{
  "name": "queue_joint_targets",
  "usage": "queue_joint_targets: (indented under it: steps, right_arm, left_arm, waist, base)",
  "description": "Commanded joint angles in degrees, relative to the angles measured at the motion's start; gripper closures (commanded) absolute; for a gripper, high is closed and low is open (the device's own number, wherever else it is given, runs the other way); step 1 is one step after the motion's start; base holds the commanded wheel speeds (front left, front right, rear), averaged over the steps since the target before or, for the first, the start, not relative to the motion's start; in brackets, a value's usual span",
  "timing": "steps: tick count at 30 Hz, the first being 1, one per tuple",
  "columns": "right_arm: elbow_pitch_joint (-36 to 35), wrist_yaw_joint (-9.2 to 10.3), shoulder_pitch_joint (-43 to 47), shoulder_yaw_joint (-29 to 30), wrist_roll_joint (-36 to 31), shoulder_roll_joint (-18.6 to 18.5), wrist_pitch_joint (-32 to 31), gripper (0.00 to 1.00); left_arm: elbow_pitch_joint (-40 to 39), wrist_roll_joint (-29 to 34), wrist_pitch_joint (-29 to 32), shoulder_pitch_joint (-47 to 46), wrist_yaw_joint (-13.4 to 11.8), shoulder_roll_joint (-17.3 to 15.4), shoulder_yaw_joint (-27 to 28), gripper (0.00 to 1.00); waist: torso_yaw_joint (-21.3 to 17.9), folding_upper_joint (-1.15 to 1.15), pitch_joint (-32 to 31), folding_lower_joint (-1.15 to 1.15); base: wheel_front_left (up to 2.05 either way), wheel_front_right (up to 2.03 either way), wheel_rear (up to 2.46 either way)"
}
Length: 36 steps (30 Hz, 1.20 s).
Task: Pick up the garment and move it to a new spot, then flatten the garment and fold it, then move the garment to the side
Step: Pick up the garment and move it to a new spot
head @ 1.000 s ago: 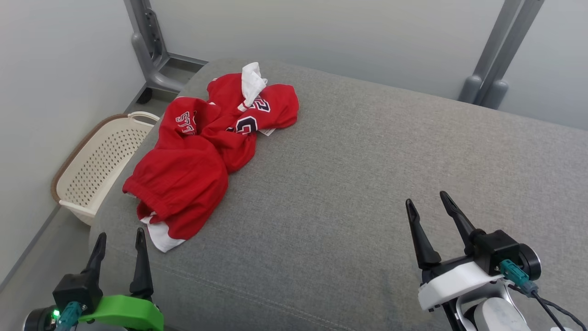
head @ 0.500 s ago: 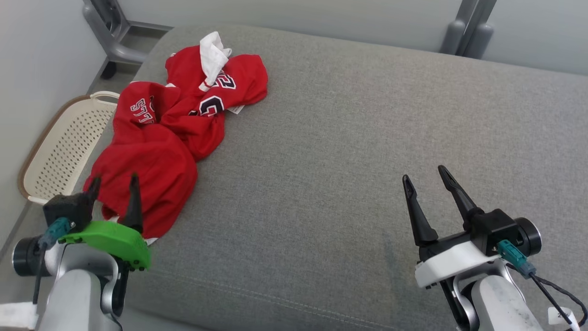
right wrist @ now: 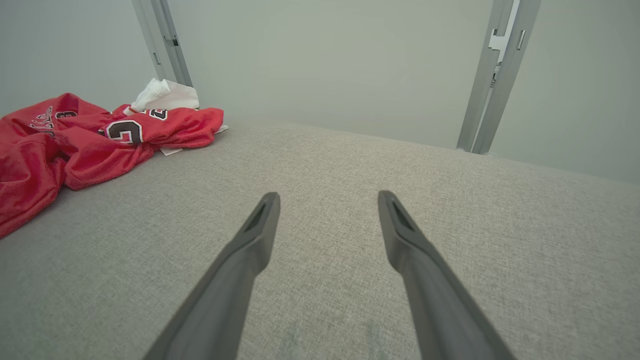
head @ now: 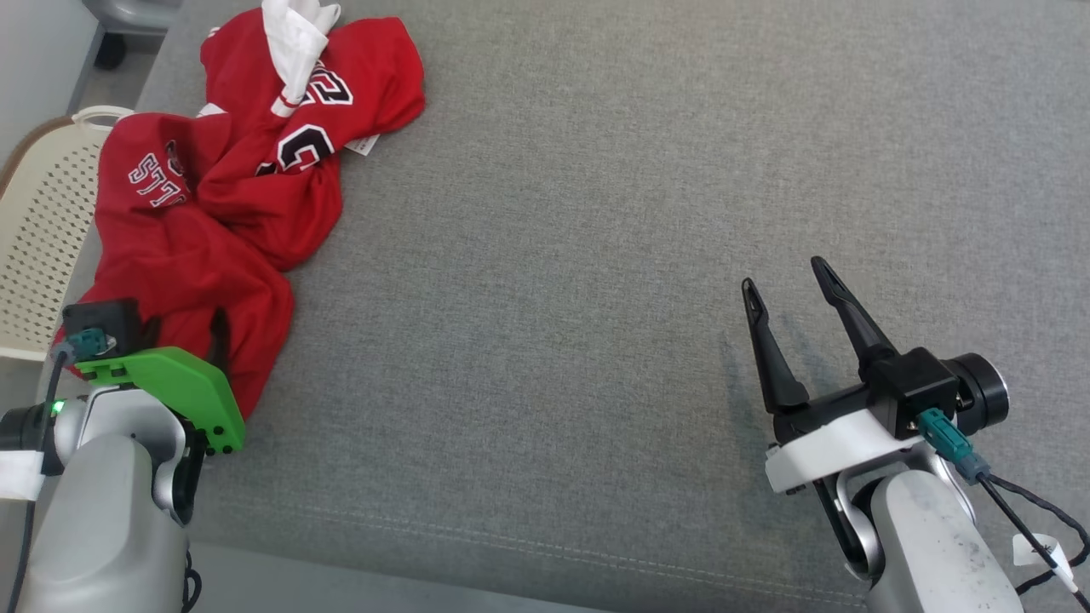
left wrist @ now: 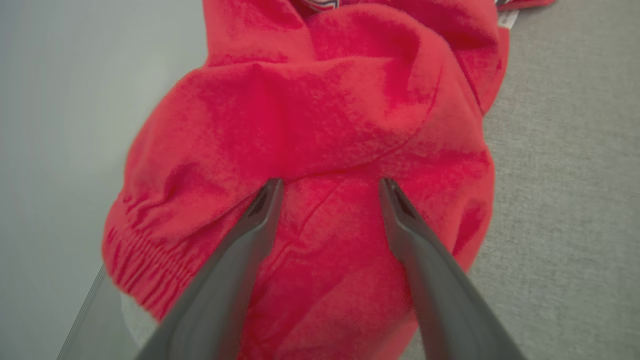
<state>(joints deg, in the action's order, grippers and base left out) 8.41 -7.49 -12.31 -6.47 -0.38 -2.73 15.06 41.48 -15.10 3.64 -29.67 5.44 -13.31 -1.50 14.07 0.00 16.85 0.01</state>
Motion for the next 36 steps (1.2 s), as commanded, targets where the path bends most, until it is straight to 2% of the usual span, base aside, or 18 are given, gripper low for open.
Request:
queue_joint_targets:
  steps: [1,7,12,15,16,21,22,27,36]
  right_arm:
    - [-0.2,0.00,-0.6,0.0,-0.5,-0.3,0.2,0.00]
    - [-0.6,0.00,-2.1,-0.7,-1.2,-0.3,0.2,0.00]
    - [-0.3,0.00,-2.9,-1.2,-1.6,-0.3,0.2,0.00]
    - [-0.1,0.00,-2.9,-1.0,-1.6,-0.3,0.2,0.00]
    - [-0.1,0.00,-2.9,-1.0,-1.6,-0.3,0.2,0.00]
    - [0.4,0.00,-2.5,-0.7,-1.0,-0.3,0.2,0.00]
    - [0.6,0.00,-2.3,-0.9,-0.3,-0.3,0.2,0.00]
    - [1.4,0.00,-1.0,-1.4,1.3,-0.3,0.2,0.00]
    - [2.2,0.00,1.7,-1.8,3.4,-0.3,0.2,0.00]
  left_arm:
    - [0.5,-0.1,0.2,-1.3,-0.5,-0.6,0.3,0.00]
    - [6.7,-1.2,-0.1,-4.7,-2.3,-0.9,1.2,0.00]
    - [11.4,-1.8,-0.2,-5.9,-2.0,-0.4,1.1,0.01]
    - [13.6,-1.6,-1.7,-6.1,-1.5,-0.4,0.6,0.84]
    - [13.8,-1.3,-3.0,-6.3,-1.4,-0.5,0.4,1.00]
    - [15.3,-1.0,-6.7,-6.7,-0.6,-0.3,-0.6,1.00]
    - [14.5,-1.1,-9.5,-7.2,-0.1,-0.5,-0.8,1.00]
    - [12.1,-2.1,-13.9,-7.2,1.2,-0.2,-1.9,1.00]
    - [4.4,-4.6,-14.8,-4.6,2.0,1.8,-5.1,1.00]
  waist:
    - [-1.9,0.00,2.6,-0.01]
    - [-3.2,0.00,5.5,-0.01]
    - [-4.3,0.00,6.5,-0.01]
    - [-4.7,0.00,6.4,-0.01]
    - [-4.7,0.00,6.3,-0.01]
    - [-4.4,0.00,4.7,-0.01]
    - [-4.1,0.00,3.6,-0.01]
    - [-3.7,0.00,-0.2,-0.01]
    - [-5.1,0.00,-7.3,-0.01]
  base:
    - [0.00,0.00,0.00]
    - [0.00,0.00,0.00]
    - [0.00,0.00,0.00]
    - [0.00,0.00,0.00]
    - [0.00,0.00,0.00]
    - [0.00,0.00,0.00]
    - [0.00,0.00,0.00]
    - [0.00,0.00,0.00]
    - [0.00,0.00,0.00]
